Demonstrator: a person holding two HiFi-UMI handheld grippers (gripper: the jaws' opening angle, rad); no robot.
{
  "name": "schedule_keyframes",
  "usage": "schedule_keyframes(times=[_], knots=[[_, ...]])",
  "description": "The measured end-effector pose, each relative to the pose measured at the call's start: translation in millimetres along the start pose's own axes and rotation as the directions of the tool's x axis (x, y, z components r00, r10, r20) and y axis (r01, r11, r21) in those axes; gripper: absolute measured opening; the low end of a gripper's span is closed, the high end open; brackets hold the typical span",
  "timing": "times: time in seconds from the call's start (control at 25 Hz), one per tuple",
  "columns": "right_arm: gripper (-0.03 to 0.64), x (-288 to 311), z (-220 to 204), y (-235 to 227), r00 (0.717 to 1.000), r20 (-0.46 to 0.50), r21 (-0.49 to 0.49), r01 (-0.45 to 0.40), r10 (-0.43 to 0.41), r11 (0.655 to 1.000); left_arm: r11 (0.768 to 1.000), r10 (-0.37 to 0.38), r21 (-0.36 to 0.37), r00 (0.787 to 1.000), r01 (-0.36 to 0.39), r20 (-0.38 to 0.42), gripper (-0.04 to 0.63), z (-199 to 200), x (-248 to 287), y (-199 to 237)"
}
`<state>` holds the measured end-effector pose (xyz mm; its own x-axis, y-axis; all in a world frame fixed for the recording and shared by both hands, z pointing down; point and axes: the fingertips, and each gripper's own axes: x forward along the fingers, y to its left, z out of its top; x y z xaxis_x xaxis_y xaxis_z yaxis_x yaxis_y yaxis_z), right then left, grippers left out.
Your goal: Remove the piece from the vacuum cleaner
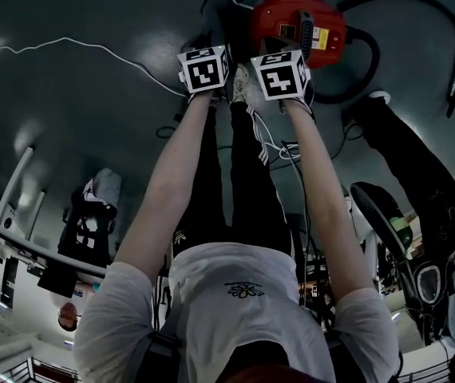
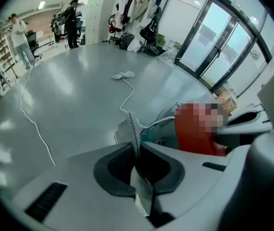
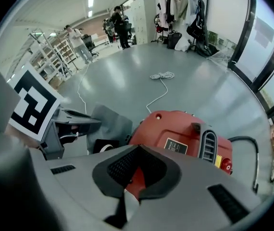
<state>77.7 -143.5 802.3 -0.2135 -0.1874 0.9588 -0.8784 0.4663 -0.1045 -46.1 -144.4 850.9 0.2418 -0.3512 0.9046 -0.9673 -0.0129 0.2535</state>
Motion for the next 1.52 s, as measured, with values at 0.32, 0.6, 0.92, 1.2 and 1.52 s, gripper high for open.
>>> schedule_keyframes(times=[0.32, 0.6, 0.92, 1.2, 1.52], knots=[[0.014, -1.2, 1.6, 2.5, 0.999, -0.043, 0.022, 0.022, -0.021, 1.000, 1.000, -0.001, 0.014, 0.999, 0.000, 0.037, 0.021, -15.1, -13.6, 14.1], [0.014, 0.8, 3.8, -0.1, 0.995, -0.096, 0.017, 0.034, -0.032, 0.999, 0.995, 0.030, -0.095, 0.996, -0.022, 0.081, 0.021, -36.2, -19.7, 19.4], [0.014, -3.4, -4.6, -4.9, 0.983, -0.171, 0.095, 0.084, -0.067, 0.992, 0.996, -0.019, -0.084, 0.996, 0.027, 0.090, 0.021, -34.3, -12.8, 30.0], [0.014, 1.1, 6.2, -1.5, 0.989, -0.142, 0.072, 0.062, -0.051, 0.995, 0.997, -0.063, -0.029, 0.990, 0.068, 0.125, 0.020, -33.3, -11.8, 31.2], [0.014, -4.0, 4.0, -17.1, 0.970, -0.226, 0.071, 0.106, -0.088, 0.992, 0.993, -0.114, -0.020, 0.978, 0.119, 0.176, 0.020, -41.2, -18.3, 26.6]])
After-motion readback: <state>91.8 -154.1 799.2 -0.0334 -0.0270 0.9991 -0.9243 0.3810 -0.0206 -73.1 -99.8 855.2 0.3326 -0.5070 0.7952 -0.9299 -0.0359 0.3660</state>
